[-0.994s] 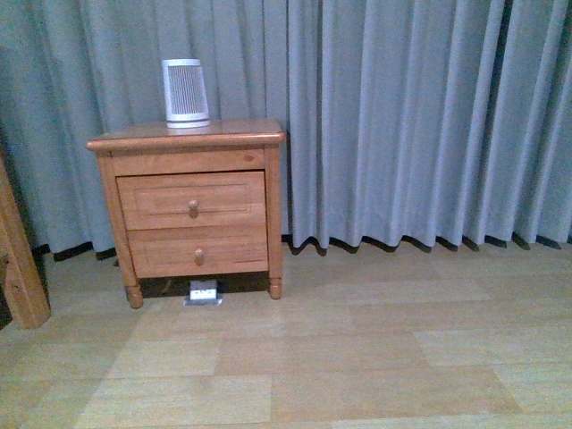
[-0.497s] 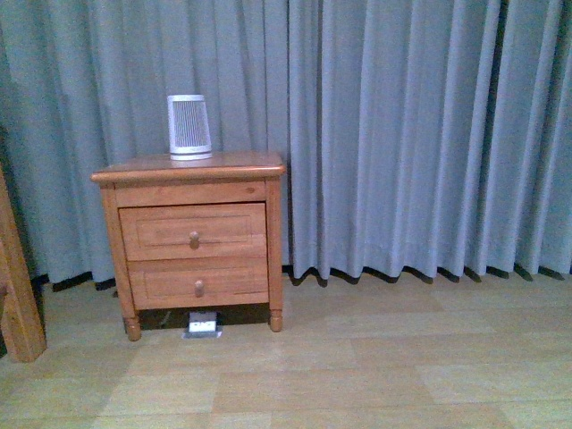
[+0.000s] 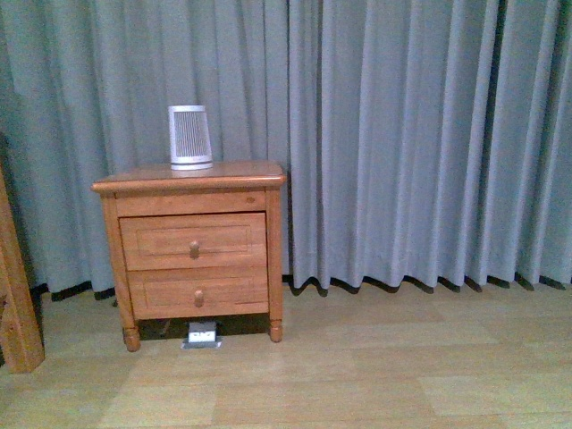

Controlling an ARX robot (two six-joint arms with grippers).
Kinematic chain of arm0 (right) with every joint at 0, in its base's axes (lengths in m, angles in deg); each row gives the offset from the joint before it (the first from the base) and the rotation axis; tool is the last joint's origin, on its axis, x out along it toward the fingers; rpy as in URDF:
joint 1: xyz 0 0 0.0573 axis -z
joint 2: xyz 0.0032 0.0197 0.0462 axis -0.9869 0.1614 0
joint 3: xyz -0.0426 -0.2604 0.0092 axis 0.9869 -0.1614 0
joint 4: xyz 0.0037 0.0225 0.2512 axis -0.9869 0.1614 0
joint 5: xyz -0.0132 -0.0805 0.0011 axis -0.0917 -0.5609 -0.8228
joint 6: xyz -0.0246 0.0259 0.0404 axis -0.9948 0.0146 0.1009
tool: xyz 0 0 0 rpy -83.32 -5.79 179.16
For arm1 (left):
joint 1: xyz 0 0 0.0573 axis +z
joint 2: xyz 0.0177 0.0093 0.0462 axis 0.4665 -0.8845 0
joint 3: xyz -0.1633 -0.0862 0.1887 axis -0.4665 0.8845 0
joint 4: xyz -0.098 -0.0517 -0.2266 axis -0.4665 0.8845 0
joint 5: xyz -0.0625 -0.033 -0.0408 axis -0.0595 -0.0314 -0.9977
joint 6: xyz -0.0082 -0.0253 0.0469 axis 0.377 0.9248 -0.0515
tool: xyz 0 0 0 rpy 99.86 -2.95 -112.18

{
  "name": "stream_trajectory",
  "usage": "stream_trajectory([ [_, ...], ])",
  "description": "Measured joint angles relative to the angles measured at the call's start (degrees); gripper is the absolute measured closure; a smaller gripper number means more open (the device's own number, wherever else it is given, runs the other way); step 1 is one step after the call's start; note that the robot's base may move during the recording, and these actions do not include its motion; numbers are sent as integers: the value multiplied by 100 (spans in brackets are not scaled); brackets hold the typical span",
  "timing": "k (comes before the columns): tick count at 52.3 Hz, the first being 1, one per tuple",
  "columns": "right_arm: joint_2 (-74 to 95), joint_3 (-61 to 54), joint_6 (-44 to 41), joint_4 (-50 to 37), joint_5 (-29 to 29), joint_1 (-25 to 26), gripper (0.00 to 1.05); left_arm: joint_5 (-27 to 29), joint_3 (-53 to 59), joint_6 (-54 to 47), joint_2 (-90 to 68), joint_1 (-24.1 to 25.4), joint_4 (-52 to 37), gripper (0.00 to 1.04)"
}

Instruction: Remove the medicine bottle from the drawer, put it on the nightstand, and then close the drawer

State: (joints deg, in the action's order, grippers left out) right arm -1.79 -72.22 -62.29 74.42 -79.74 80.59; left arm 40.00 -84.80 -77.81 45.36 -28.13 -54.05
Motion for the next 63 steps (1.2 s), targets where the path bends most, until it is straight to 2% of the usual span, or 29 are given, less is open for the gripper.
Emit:
stream_trajectory([
  [63, 0, 0, 0, 0, -2, 0, 7, 0, 0, 0, 0, 0, 0, 7],
])
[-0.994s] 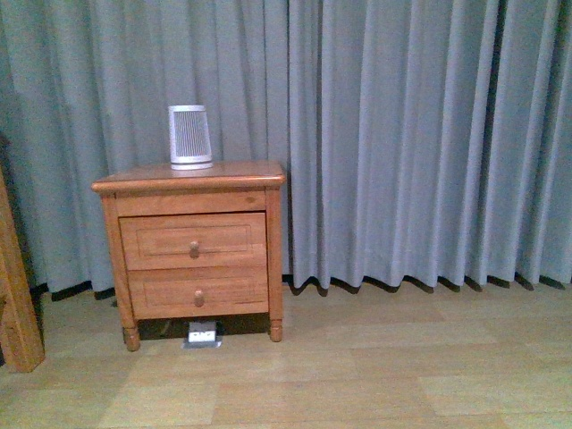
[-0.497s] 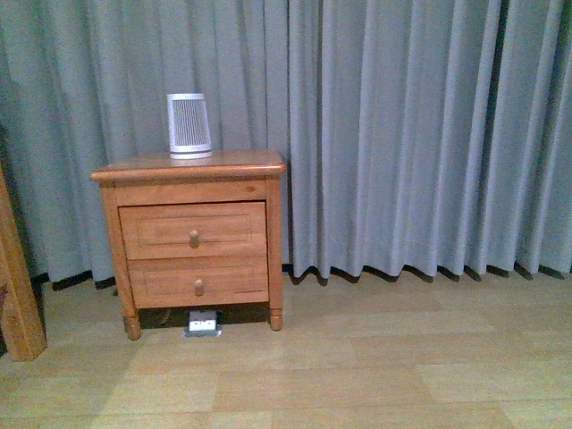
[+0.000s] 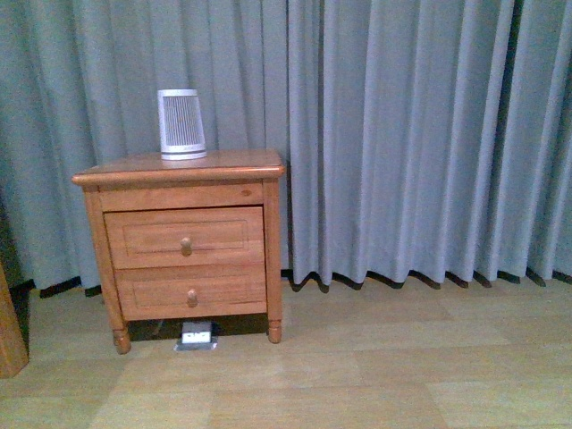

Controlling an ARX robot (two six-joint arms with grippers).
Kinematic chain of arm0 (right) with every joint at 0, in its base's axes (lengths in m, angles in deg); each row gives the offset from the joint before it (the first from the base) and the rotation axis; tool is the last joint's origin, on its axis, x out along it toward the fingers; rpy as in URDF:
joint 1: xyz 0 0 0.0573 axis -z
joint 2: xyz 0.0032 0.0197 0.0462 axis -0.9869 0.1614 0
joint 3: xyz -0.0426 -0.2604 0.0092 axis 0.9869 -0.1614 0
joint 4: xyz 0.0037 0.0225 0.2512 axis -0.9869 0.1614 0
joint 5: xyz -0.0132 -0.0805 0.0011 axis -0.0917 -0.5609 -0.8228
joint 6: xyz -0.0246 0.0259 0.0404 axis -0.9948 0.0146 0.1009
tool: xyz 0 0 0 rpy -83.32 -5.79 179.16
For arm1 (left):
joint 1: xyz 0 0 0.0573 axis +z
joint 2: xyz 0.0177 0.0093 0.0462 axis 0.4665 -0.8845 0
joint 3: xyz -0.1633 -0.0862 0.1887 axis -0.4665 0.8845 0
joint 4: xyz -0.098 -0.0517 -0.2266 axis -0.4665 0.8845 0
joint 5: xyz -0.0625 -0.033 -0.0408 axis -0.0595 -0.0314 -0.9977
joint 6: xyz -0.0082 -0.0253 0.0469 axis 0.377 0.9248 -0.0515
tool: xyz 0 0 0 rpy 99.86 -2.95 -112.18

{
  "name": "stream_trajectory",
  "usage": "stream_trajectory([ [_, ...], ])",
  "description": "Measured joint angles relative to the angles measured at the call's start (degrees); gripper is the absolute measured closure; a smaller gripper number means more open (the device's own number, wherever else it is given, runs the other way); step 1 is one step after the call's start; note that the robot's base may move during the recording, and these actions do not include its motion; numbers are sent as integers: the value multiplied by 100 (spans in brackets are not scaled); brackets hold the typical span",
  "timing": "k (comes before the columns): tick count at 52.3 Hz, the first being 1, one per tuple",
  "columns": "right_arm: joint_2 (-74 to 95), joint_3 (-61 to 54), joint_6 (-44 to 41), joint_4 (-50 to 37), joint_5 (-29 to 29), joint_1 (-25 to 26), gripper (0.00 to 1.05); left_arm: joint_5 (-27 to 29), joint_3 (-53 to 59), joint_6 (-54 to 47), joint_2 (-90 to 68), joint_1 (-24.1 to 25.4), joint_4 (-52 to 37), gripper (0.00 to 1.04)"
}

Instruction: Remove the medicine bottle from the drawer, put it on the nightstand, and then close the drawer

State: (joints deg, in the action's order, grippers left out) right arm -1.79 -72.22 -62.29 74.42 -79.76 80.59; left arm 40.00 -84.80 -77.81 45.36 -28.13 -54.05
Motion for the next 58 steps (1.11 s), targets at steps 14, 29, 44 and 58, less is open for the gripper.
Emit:
stream_trajectory([
  [14, 0, 0, 0, 0, 0, 0, 7, -2, 0, 0, 0, 0, 0, 7],
  [29, 0, 0, 0, 0, 2, 0, 7, -2, 0, 0, 2, 0, 0, 7],
  [44, 0, 0, 0, 0, 2, 0, 7, 9, 0, 0, 4, 4, 2, 7],
  [58, 0, 2, 0, 0, 0, 0, 7, -4, 0, 0, 4, 4, 2, 7],
])
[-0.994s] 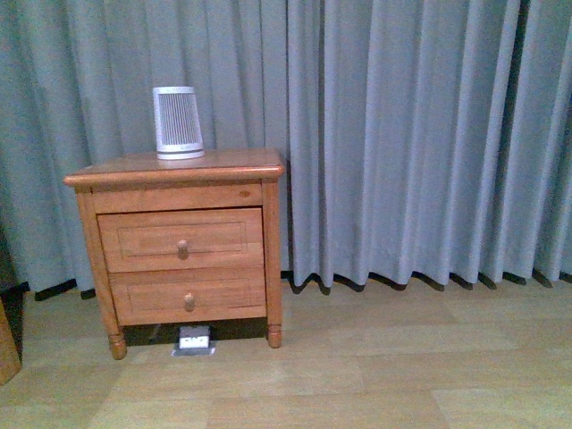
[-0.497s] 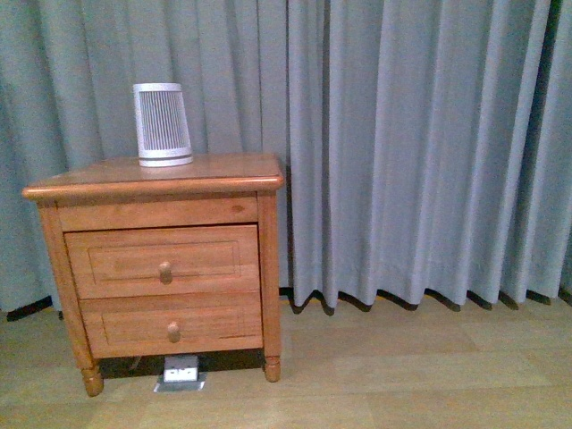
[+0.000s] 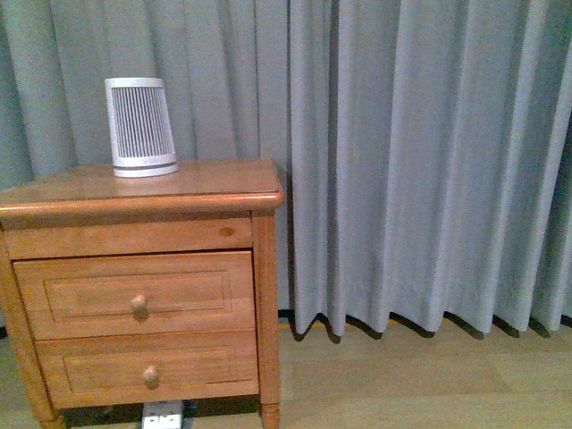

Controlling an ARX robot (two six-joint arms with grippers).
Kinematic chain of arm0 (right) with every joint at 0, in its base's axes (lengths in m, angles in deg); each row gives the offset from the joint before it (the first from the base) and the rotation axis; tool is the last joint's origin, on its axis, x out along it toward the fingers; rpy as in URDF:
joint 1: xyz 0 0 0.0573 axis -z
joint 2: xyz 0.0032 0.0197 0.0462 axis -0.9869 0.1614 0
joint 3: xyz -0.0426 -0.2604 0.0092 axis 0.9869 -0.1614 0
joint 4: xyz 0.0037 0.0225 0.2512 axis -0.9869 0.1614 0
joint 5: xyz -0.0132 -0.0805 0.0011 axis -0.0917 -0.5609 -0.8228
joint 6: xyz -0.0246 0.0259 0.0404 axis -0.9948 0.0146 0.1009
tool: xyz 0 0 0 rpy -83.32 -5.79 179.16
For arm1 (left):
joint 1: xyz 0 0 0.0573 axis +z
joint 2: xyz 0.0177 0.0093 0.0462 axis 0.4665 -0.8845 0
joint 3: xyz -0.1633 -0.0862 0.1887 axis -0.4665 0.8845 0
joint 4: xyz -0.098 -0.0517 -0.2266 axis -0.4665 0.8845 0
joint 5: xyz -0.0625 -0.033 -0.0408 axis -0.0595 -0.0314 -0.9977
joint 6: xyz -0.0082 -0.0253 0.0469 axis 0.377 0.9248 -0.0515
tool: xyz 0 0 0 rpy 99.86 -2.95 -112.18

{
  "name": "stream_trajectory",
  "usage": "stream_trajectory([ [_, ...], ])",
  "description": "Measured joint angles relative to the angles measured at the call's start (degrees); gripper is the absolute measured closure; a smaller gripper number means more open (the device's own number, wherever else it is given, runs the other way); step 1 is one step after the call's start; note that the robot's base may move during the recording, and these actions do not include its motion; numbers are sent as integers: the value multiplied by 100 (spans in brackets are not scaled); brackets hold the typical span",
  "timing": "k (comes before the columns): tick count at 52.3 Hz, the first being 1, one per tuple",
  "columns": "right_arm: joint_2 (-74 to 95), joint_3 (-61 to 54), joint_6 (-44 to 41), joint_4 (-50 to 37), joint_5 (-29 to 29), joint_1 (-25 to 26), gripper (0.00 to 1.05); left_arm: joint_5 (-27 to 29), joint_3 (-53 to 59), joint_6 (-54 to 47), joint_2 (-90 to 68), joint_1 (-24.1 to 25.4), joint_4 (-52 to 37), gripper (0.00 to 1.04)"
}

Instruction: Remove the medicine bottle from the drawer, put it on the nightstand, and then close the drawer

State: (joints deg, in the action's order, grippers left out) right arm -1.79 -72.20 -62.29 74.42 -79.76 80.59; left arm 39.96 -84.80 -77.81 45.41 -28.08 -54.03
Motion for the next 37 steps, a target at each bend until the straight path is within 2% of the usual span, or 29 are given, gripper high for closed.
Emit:
stream_trajectory([
  [7, 0, -2, 0, 0, 2, 0, 7, 20, -2, 2, -4, -2, 7, 7],
  [11, 0, -2, 0, 0, 2, 0, 7, 586, -319, 424, -413, -127, 909, 7],
  [13, 0, -2, 0, 0, 2, 0, 7, 691, -457, 619, -702, -129, 1338, 7],
  [18, 0, -2, 0, 0, 0, 0, 7, 612, -474, 833, -1191, -101, 1287, 7],
  [23, 0, -2, 0, 0, 2, 0, 7, 623, -481, 837, -1902, -74, 411, 7],
  [26, 0, -2, 0, 0, 0, 0, 7, 730, -487, 811, -2653, -103, -424, 7],
  [32, 0, 0, 0, 0, 2, 0, 7, 907, -717, 680, -4658, -339, -2490, 7],
  [37, 0, -2, 0, 0, 2, 0, 7, 1106, -1537, 568, -7278, -573, -4743, 7],
])
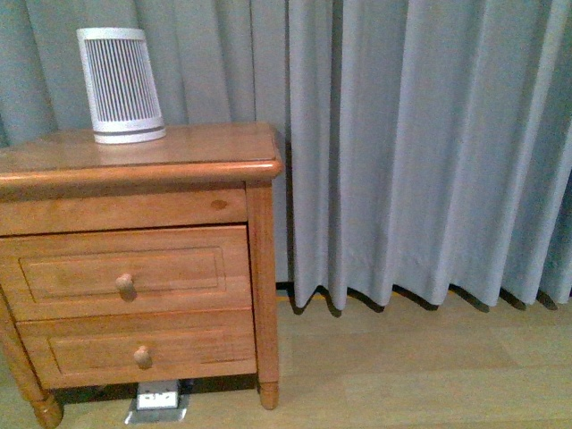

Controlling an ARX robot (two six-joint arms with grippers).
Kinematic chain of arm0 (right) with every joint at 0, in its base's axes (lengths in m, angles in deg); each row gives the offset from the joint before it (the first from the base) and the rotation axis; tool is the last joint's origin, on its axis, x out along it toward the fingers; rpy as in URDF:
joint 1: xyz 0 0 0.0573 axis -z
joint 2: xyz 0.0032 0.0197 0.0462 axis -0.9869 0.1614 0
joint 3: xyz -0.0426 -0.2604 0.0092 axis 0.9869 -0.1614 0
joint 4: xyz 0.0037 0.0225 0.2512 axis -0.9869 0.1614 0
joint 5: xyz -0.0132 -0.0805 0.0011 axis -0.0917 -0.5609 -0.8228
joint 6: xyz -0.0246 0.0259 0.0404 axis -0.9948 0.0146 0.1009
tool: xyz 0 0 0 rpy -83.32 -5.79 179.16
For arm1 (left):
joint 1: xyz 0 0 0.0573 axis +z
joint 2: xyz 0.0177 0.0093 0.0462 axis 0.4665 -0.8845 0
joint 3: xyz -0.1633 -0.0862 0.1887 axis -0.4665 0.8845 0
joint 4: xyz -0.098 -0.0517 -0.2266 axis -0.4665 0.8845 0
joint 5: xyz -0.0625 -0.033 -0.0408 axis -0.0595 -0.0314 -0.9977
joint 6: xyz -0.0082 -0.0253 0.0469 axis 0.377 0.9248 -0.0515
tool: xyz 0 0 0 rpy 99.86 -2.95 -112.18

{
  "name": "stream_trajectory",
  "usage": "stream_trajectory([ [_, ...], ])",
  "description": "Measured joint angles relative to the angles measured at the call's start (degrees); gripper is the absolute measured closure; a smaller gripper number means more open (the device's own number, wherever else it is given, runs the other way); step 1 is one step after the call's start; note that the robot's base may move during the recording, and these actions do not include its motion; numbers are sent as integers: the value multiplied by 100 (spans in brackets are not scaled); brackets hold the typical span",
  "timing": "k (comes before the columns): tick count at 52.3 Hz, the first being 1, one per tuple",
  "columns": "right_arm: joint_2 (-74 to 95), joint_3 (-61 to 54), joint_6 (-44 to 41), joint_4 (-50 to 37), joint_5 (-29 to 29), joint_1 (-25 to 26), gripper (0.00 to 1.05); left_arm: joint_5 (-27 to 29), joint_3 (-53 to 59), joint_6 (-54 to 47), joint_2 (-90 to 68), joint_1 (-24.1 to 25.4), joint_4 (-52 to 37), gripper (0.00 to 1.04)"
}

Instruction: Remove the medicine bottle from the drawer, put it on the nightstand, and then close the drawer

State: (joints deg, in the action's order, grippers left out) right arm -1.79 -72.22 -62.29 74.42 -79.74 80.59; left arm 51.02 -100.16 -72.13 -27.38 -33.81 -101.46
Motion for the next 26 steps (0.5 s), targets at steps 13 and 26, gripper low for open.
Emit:
stream_trajectory([
  [13, 0, 0, 0, 0, 0, 0, 7, 203, -1836, -404, -3314, -125, -1666, 7],
  [26, 0, 0, 0, 0, -2, 0, 7, 162, -3206, -907, -5073, -37, -2006, 7],
])
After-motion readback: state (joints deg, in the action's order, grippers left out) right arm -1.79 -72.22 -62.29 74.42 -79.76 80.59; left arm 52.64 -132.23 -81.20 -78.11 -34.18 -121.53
